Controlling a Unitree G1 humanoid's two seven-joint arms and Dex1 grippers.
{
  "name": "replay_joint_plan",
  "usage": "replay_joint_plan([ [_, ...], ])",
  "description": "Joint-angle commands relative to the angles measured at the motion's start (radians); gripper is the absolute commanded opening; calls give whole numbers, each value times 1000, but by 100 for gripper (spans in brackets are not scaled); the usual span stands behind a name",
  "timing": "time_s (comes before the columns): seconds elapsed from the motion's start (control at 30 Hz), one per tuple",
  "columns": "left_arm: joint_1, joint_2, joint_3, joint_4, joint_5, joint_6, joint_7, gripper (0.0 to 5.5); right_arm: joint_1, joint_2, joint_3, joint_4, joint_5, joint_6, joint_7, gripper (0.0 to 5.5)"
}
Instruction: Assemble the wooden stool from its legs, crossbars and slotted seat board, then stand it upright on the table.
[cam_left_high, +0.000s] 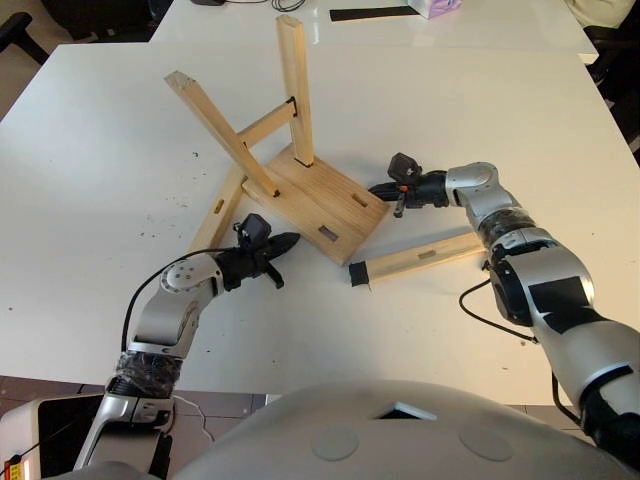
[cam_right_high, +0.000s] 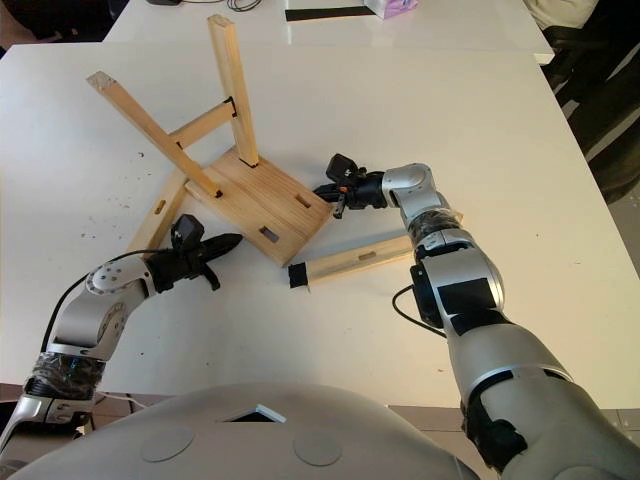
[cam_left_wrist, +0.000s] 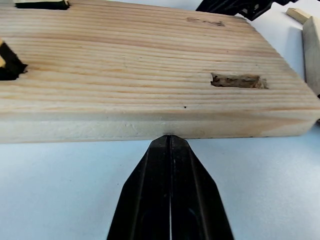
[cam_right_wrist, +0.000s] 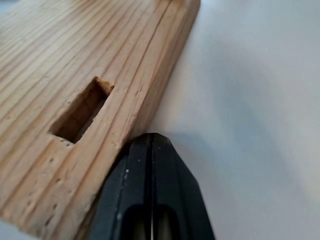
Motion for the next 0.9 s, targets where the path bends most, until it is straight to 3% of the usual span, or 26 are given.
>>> replay_joint_plan([
  [0.03,-3,-14,-15,22,31,11,22,0,82,18,11,-55,15,2,68,1],
  [0.37,-40,-20,-28,40,38,16,11,0,222,24,36,-253,88,83,107,1],
  [0.9,-27,-20,-25,16,41,23,11,0,545,-98,123,-875,212,361,153,1],
])
